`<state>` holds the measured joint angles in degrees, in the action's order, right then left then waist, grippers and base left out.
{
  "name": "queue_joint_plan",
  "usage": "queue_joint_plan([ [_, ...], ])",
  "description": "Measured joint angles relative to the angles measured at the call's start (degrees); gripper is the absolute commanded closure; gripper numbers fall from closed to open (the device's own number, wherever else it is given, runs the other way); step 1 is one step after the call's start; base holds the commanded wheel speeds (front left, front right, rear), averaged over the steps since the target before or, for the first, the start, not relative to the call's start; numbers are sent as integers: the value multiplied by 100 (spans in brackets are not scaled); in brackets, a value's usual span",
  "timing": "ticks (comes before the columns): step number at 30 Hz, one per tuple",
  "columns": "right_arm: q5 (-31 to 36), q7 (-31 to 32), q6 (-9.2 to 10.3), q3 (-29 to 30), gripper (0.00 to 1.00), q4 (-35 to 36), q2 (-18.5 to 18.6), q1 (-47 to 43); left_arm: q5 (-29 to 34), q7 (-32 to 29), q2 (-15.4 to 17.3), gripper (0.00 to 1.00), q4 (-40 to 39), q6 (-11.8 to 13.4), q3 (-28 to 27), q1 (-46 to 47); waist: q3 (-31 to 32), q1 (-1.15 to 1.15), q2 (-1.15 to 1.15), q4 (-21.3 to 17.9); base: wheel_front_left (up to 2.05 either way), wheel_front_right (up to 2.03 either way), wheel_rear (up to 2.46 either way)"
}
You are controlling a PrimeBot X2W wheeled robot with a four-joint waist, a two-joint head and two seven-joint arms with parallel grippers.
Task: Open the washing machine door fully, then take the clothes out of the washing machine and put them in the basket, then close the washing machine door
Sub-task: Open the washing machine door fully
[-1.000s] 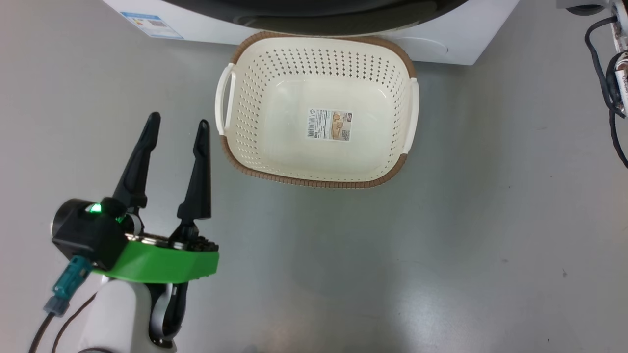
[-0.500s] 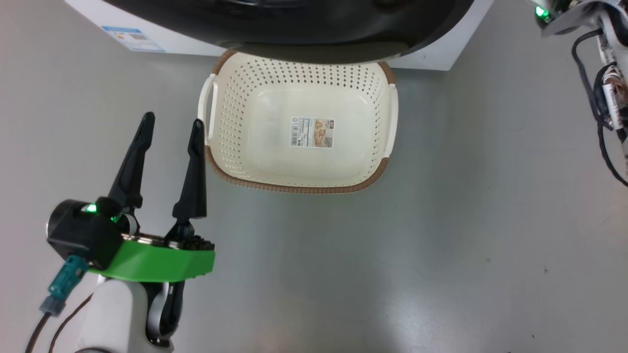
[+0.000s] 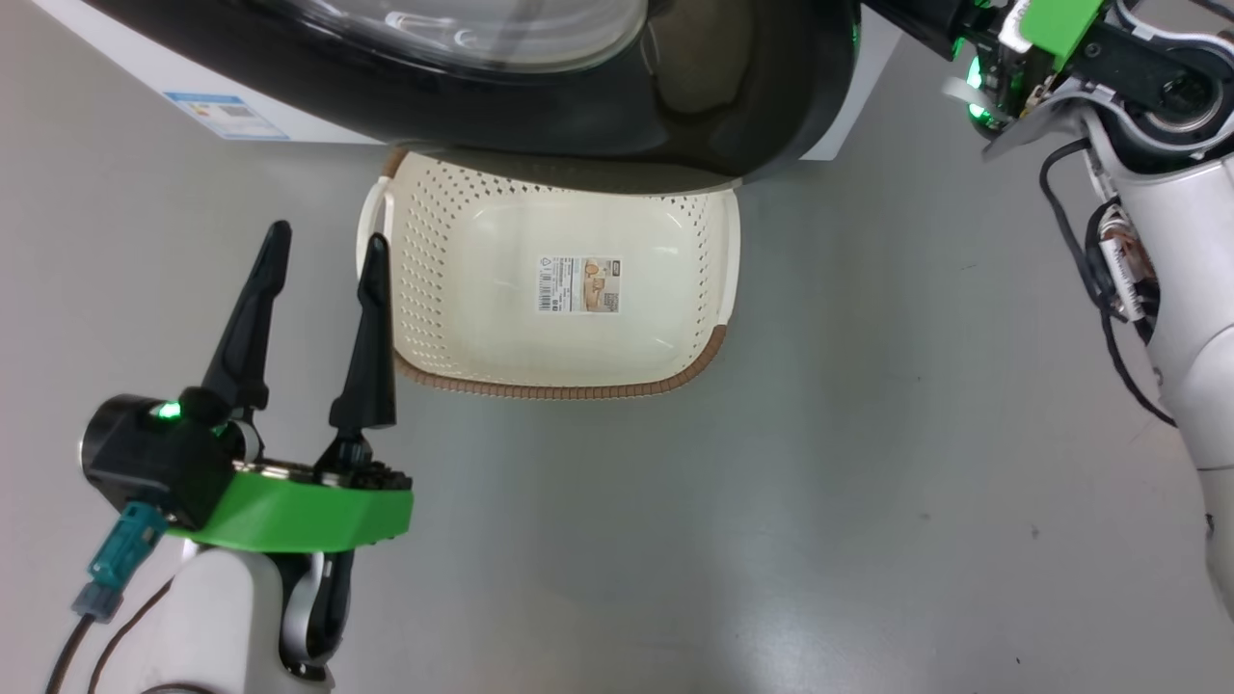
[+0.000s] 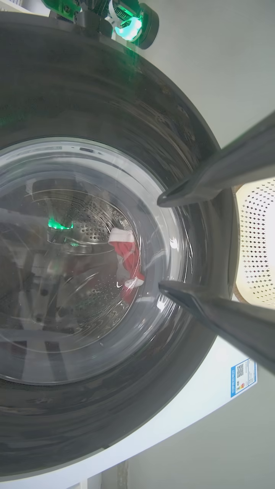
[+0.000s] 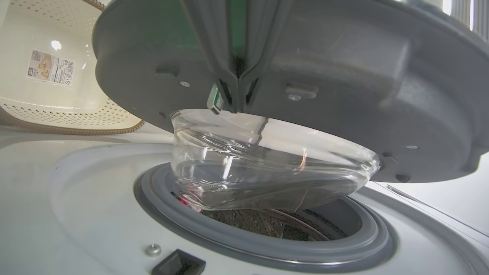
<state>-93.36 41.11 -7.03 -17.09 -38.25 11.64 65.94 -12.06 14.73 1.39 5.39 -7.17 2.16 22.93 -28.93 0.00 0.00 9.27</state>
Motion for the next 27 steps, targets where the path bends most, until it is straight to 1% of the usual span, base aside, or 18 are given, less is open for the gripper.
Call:
queue_joint_plan([
  [2,49,-159,0,30,100,68,-34,-50,16,0,0,0,0,0,-13,-1,8,0,0,-31,0,0,0],
  [4,131,-394,-1,103,76,158,-76,-109,44,0,0,0,-2,0,-23,-1,1,0,0,-55,0,0,0],
  [5,176,-524,0,131,53,201,-78,-139,44,0,0,0,-3,0,-27,-1,-8,0,0,-62,0,0,0],
  [6,229,-666,0,159,13,252,-70,-173,44,0,0,0,-3,0,-29,-1,-19,0,0,-67,0,0,0],
  [7,272,-808,-1,182,0,308,-56,-230,44,0,0,0,-3,0,-26,-1,-26,0,0,-72,0,0,0],
  [12,645,-1825,0,360,0,677,58,-655,43,0,1,0,-1,0,-30,-1,-25,0,0,-103,0,0,0],
  [15,1121,-2613,0,293,0,1139,182,-954,43,0,0,0,1,0,-43,-2,4,0,0,-134,0,0,0],
  [18,1835,-3629,-1,-86,0,1573,399,-1284,43,0,1,0,3,0,-76,-5,43,0,0,-186,0,0,0],
  [20,2226,-4345,-1,-393,0,1675,526,-1528,43,0,2,0,12,0,-99,-14,83,0,0,-218,0,0,0],
  [22,2663,-5066,-2,-730,0,1649,647,-1765,43,0,1,0,14,0,-123,-40,133,0,0,-255,0,0,0],
  [23,2832,-5328,-2,-842,0,1605,676,-1861,43,0,1,0,18,0,-141,-61,157,0,0,-276,0,0,0],
  [25,3229,-5539,-2,-902,0,1514,681,-2004,44,0,2,0,18,0,-177,-76,200,0,0,-325,0,0,0],
  [26,3450,-5554,-2,-711,0,1537,619,-2079,44,0,3,0,12,0,-203,-77,216,0,0,-353,0,0,0],
  [27,3682,-5558,-2,-321,0,1645,472,-2168,44,0,8,0,4,0,-227,-79,225,0,0,-387,0,0,0],
])
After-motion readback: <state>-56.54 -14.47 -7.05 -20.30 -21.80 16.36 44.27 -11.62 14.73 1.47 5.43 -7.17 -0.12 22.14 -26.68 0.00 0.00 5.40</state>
